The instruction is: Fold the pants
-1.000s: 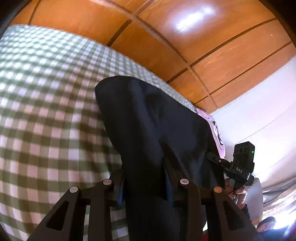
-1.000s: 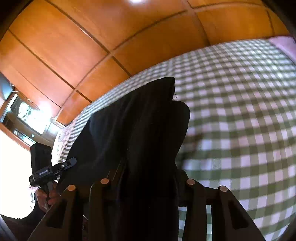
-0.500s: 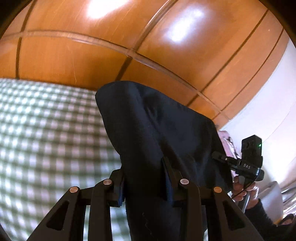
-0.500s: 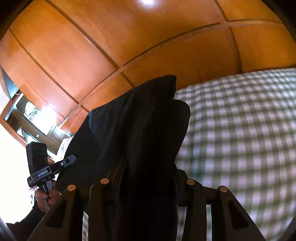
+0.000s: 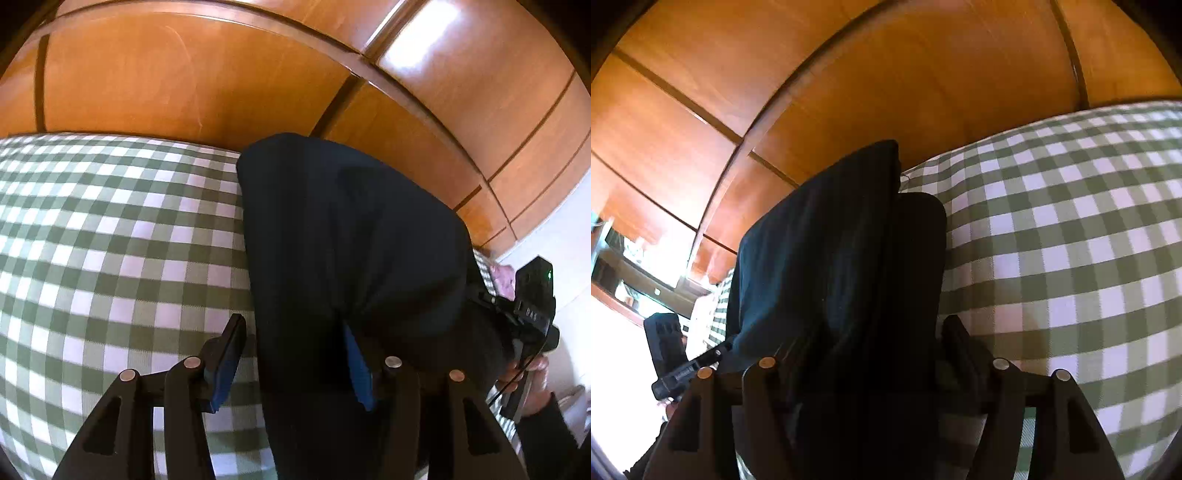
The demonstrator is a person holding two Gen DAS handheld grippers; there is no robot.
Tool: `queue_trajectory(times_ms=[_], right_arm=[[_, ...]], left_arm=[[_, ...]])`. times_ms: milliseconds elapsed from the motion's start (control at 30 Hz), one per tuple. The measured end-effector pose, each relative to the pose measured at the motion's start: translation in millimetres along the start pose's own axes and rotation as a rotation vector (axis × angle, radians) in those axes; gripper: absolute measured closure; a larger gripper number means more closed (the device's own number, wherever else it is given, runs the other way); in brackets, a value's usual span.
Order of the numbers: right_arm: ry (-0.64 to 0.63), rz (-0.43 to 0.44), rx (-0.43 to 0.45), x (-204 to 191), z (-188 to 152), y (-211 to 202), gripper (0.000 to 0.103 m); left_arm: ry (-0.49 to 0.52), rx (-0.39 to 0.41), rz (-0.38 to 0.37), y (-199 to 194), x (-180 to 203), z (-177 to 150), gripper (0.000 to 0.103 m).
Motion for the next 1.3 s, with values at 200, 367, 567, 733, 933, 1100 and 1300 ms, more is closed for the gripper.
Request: queue_trajectory(times_ms=[200, 367, 567, 733, 933, 1100, 1300], right_arm=[[-0.069, -0.056, 0.041, -14.6, 10.4, -39.8, 0.037], [-0.094, -0.074, 0.086, -27.1, -15.5, -82.3, 0.046], [-0.186, -0.162, 0.051, -34.0, -56.4, -80.1, 0.066], [-0.232, -0.234, 0.116, -38.6, -38.2, -87.7, 0.103], [-0.228, -0.347, -0.01, 7.3, -62.0, -59.6, 0.103], [-0.16, -0.342, 0.078, 8.7, -52.6, -85.0, 0.102], [-0.233, -0.317, 0.157, -24.4, -40.8, -112.3, 0.098]], left_arm=[[0.096, 0.05, 0.073, -31.5, 15.5, 2.6, 0.049], [0.115, 0.111, 0.122, -62.0, 18.2, -7.6, 0.049], [0.14, 0.099, 0.19, -62.2, 30.9, -33.1, 0.049], [0.192, 0.112, 0.254, -61.3, 44.6, -36.3, 0.05], [0.185, 0.105, 0.298, -47.6, 42.7, -49.8, 0.05], [0.178, 0.123, 0.313, -52.5, 44.3, -50.9, 0.046], [0.184, 0.141, 0.325, -63.5, 46.5, -52.8, 0.046]])
Point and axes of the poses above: each gripper's, at about its wrist camera, not at the fingertips, and y roughly the way its jaws point, x to its right, z to its top, the point moved 5 cm from there along y, roughly the way its jaws point, and after that the axes turned 15 degrees about x, right-handed, at the moved point
